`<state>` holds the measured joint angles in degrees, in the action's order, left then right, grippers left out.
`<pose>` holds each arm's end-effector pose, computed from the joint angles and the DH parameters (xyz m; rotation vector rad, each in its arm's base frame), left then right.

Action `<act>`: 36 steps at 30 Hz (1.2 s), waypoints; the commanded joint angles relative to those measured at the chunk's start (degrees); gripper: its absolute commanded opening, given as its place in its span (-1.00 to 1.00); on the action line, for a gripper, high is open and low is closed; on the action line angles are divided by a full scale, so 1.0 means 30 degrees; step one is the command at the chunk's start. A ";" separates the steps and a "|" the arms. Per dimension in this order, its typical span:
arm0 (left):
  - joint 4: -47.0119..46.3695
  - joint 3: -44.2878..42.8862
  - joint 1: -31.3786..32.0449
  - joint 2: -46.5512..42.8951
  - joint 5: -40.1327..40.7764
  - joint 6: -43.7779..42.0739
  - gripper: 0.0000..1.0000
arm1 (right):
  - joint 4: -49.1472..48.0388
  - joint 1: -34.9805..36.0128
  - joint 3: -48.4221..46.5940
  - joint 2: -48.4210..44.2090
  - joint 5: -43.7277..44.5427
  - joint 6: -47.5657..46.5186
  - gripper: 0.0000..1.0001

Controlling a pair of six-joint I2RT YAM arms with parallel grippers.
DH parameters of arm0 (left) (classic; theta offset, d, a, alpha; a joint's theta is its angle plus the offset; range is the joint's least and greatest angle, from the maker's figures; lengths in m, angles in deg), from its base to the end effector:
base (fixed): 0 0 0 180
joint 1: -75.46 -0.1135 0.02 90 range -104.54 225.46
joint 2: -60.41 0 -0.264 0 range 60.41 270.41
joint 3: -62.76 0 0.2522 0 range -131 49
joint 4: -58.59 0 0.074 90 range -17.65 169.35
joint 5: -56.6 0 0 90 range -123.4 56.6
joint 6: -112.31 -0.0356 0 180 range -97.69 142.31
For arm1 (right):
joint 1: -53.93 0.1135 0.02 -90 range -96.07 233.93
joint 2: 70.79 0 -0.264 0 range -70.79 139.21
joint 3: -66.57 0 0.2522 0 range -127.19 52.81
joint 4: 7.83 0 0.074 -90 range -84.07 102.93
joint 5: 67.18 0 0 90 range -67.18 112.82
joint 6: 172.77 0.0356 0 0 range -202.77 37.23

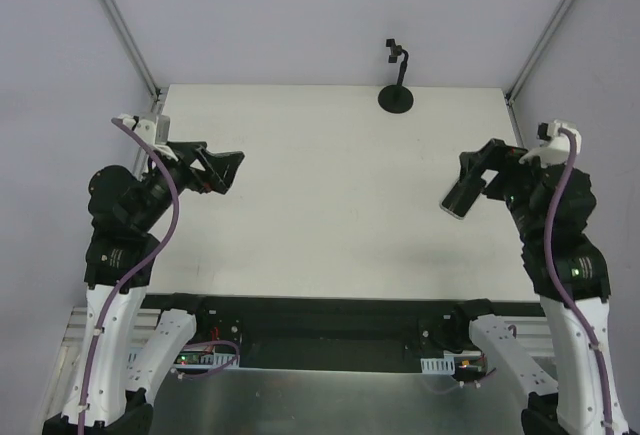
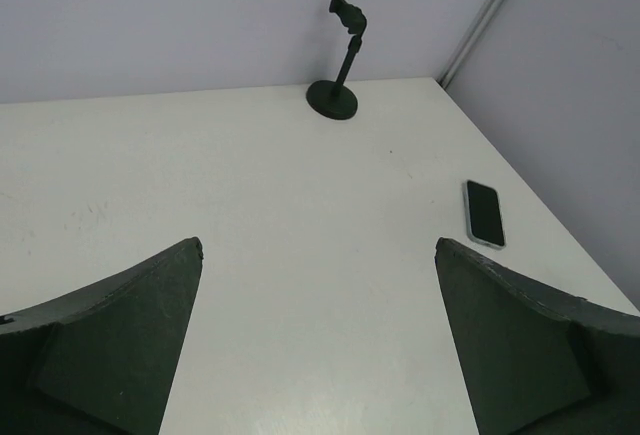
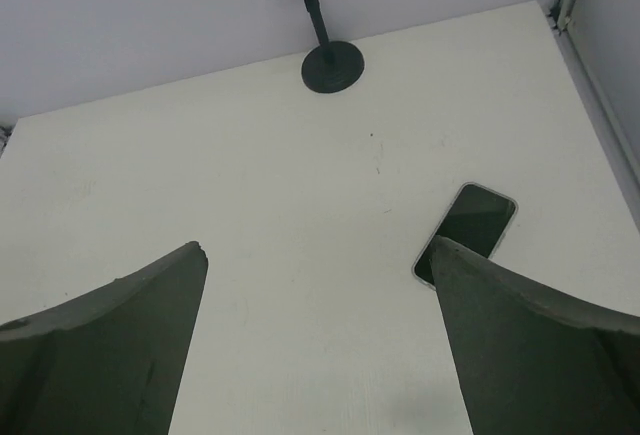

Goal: Place the phone on the phone stand

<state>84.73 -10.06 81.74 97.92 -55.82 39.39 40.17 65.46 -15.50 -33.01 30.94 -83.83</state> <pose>0.1197 -0.0268 0.4371 0.1945 1.4381 -0.6104 0.0999 0.0152 0.4443 -0.0710 1.6334 0.0242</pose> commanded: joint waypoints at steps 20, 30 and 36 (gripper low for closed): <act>-0.0728 0.2521 0.1420 0.3108 -0.0761 -0.0801 0.98 | -0.6707 -0.2378 -1.3483 2.3168 -0.7892 0.2794 0.92; -0.0905 0.2991 0.2710 0.4193 -0.0497 -0.1094 0.98 | -0.5024 -0.1852 -2.2698 3.1085 -0.6780 -0.3715 0.93; -0.0905 0.2698 0.2739 0.5568 -0.0819 -0.0977 0.98 | -0.8128 -0.1004 -2.1701 3.2227 -0.5958 -0.6382 0.97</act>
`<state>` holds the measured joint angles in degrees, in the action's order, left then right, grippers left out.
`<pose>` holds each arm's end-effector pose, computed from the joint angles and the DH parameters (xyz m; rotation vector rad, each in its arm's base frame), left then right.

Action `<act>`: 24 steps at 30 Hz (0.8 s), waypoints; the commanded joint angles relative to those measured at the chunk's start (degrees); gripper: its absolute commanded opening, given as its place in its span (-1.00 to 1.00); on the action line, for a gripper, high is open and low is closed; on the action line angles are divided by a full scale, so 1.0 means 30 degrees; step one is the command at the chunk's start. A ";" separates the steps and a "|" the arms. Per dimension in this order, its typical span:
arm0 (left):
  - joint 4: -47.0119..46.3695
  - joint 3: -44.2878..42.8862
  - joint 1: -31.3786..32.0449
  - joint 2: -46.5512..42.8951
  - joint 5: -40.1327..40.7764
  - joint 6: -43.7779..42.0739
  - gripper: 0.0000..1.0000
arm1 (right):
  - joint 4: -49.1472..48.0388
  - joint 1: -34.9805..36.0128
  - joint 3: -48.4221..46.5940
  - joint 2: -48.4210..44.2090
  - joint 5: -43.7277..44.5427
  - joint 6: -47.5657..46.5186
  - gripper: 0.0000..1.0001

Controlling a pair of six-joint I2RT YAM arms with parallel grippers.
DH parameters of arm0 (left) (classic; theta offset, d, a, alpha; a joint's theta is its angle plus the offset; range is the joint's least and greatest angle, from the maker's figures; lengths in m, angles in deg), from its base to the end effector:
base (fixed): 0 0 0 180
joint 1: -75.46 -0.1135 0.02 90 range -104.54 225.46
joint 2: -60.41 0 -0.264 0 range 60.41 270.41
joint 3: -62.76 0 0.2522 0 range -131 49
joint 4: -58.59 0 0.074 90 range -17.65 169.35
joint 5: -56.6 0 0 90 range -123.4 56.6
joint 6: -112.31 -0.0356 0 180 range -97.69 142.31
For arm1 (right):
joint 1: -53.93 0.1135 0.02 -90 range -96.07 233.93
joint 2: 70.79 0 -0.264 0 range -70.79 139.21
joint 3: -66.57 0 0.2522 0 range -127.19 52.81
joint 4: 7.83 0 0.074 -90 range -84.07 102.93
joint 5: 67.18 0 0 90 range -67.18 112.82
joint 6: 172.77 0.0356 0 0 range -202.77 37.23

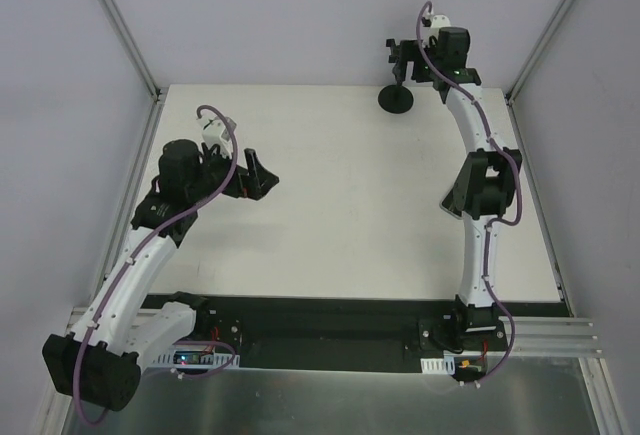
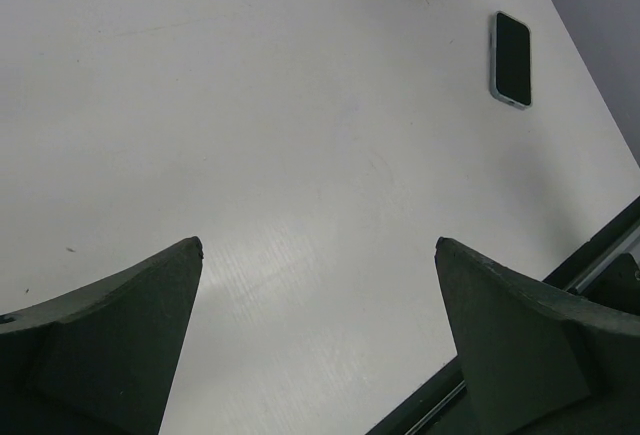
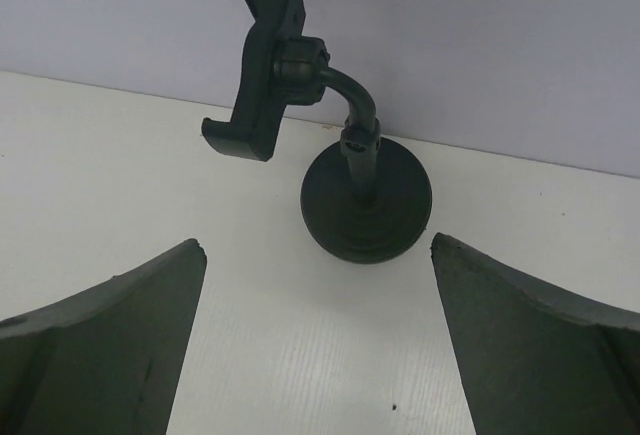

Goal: Place the phone on the phone stand

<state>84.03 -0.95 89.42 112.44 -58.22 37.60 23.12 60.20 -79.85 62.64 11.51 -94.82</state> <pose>0.1981 -0.0646 0.3474 0.2941 1.8294 -0.7505 0.5468 0.0671 0.3283 -0.4317 1.8294 0.1167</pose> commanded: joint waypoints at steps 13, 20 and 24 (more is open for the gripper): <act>-0.0906 -0.0897 -0.0871 0.3398 -0.1160 0.0323 0.98 | -0.6106 0.2395 -0.2303 0.3395 0.5762 -0.4742 0.76; -0.1023 -0.0868 -0.0961 0.3750 -0.1483 0.0441 0.98 | -0.7487 0.2366 -0.2859 0.4244 0.6524 -0.4274 0.50; -0.1052 -0.0839 -0.0989 0.3838 -0.1541 0.0441 0.98 | -0.8072 0.2366 -0.3328 0.4596 0.6641 -0.3863 0.34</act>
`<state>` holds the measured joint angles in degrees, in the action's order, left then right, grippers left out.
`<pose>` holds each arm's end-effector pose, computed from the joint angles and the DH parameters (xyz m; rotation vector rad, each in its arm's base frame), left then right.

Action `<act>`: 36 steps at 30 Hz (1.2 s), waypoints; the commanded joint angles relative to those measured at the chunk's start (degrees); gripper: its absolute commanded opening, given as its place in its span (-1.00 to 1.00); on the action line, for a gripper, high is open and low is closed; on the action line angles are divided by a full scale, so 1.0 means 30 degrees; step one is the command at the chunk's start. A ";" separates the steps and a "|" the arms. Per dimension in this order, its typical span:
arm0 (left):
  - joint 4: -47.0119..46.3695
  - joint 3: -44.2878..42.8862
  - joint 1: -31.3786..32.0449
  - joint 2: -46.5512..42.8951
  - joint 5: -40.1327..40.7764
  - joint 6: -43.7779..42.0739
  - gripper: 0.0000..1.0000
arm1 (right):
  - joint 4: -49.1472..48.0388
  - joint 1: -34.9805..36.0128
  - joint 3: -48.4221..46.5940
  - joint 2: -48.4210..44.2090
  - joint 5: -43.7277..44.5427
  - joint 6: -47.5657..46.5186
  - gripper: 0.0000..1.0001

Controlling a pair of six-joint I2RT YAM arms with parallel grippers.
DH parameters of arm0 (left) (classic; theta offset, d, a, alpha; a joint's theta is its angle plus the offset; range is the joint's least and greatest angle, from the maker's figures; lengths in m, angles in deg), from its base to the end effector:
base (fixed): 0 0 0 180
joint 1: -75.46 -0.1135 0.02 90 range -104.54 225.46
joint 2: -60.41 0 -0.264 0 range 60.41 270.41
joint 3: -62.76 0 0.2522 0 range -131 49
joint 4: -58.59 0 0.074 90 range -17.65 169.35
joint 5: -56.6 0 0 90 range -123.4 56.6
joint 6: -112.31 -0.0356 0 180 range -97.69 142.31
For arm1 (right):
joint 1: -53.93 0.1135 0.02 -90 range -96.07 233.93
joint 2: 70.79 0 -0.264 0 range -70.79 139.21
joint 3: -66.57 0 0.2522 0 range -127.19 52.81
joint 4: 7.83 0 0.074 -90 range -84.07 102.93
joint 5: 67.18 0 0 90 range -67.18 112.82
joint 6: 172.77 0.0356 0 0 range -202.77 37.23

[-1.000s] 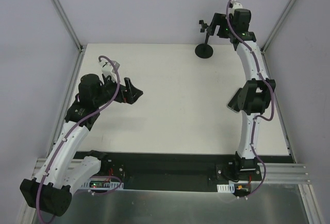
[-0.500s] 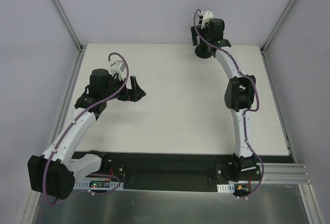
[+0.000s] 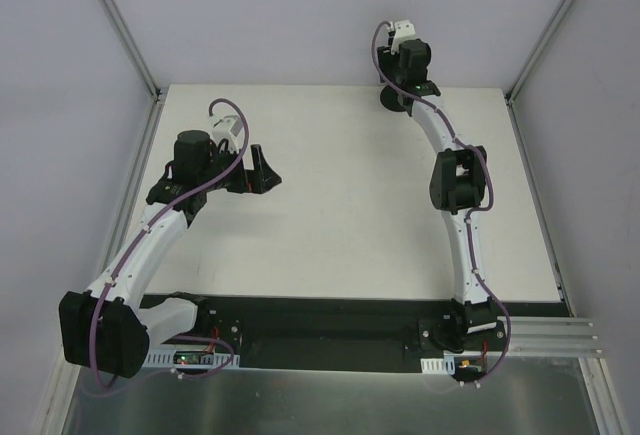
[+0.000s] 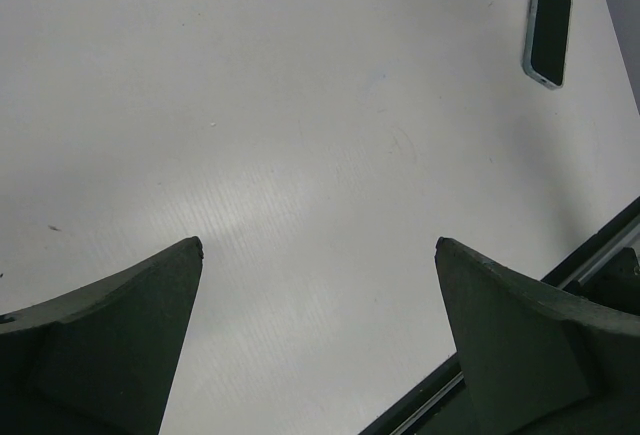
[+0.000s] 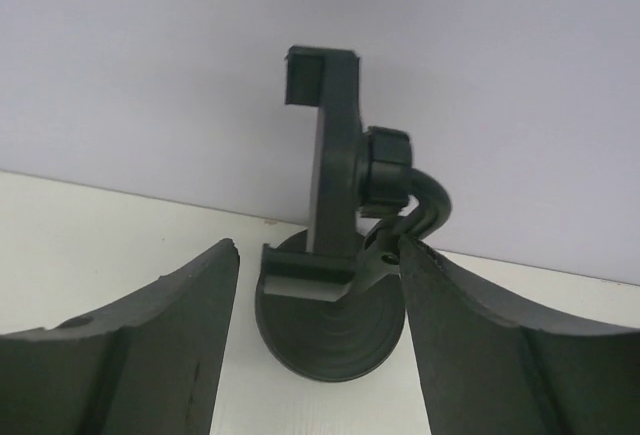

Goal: Place the phone on the phone stand

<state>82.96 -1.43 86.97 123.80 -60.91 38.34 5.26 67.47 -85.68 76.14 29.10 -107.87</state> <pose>0.2424 -0.0661 0.3108 0.2405 2.0029 -0.7840 0.5849 0.1369 0.2661 -0.4884 1.6404 -0.2436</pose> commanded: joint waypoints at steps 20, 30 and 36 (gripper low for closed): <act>-0.1105 -0.0562 -0.0203 -0.0008 -0.2254 0.1040 0.98 | -0.0071 -0.0323 0.9298 -0.9967 -0.4755 0.0487 -0.99; -0.3329 -0.2490 0.0963 0.0370 -0.6093 0.5408 0.93 | 0.1540 0.0113 1.9001 -1.7919 -1.9280 -0.0068 -0.99; -0.3449 -0.6064 0.1877 0.2829 -0.7230 0.5202 0.95 | 0.2504 0.1958 2.2575 -2.0295 -1.9587 -0.1502 -0.99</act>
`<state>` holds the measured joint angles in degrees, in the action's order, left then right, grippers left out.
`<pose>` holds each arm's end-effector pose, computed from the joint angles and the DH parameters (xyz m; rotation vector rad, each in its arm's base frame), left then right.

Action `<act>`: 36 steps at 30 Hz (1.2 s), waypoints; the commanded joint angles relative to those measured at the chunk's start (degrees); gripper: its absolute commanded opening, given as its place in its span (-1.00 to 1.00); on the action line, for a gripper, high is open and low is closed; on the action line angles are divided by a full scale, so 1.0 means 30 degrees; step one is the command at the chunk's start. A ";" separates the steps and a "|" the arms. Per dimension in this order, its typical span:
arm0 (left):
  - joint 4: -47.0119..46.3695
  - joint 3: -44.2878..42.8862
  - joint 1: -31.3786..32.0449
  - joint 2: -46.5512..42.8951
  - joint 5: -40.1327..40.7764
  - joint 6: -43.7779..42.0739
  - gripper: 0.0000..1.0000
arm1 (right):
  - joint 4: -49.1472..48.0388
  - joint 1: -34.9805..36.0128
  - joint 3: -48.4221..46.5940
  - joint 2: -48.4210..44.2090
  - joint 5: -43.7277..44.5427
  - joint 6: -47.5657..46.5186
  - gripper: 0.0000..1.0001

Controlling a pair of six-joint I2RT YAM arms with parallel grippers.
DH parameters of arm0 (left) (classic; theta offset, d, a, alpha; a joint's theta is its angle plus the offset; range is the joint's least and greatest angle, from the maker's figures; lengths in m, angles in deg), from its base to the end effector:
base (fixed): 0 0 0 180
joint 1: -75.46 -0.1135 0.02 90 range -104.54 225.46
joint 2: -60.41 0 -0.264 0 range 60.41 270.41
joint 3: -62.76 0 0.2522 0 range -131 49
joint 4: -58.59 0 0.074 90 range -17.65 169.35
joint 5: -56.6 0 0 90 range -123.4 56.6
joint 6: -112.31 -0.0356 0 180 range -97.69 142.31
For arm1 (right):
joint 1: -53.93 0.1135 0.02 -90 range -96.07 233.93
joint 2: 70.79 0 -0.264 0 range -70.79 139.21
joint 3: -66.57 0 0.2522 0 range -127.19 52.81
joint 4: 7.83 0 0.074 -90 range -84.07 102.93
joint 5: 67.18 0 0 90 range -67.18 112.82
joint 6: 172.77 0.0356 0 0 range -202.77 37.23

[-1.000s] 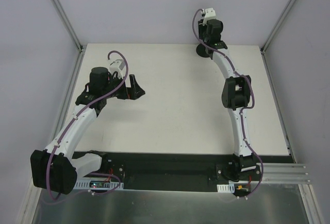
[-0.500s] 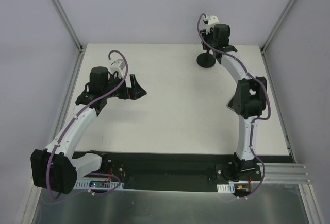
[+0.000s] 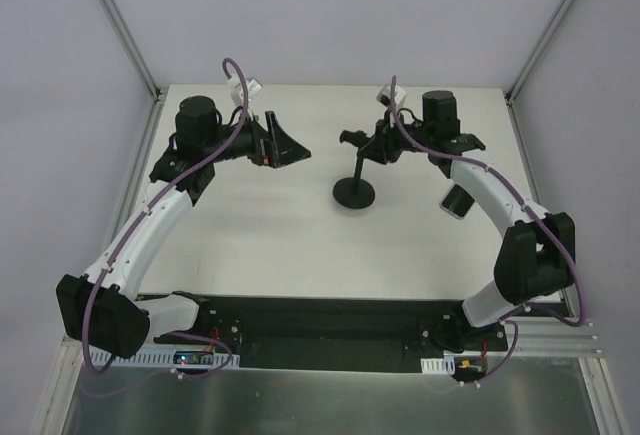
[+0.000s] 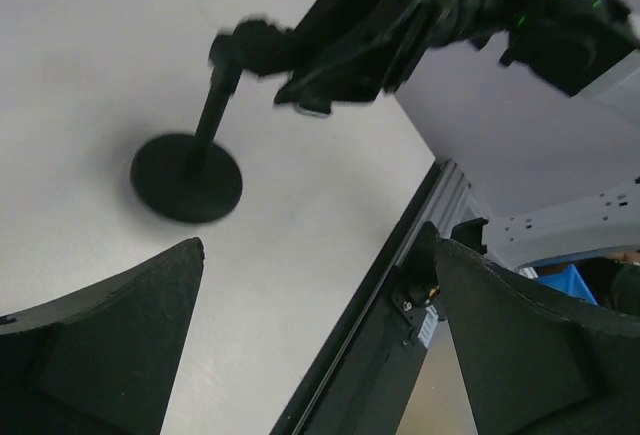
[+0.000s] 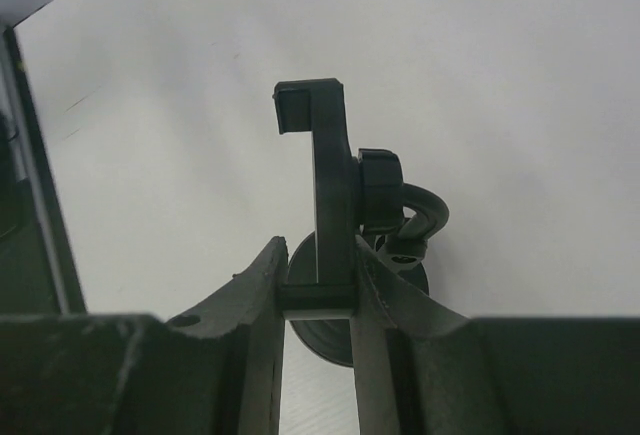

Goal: Place the phone on the phone stand

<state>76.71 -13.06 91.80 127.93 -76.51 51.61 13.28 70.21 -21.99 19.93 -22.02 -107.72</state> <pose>0.2495 -0.0985 0.3768 0.3839 1.8198 -1.2187 0.3448 0.1268 0.3288 -1.1171 1.5481 0.6662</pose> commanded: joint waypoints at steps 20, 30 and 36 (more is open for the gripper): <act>-0.2772 0.1147 -0.0026 0.0546 -0.2650 0.1044 0.90 | 0.1851 0.2721 0.8908 -1.3068 1.6462 0.8162 0.93; -0.2772 0.1117 -0.0173 0.1836 -0.3266 0.1191 0.90 | 0.6216 -0.3807 0.7041 -0.9038 1.9137 1.3735 0.93; -0.2684 0.1264 -0.0202 0.2216 -0.2796 0.1161 0.96 | 1.2275 -0.6298 -0.0952 0.1290 1.8731 1.4149 0.93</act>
<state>70.54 -9.21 91.84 133.70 -83.95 54.98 36.43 54.32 -12.09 9.98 35.13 -68.51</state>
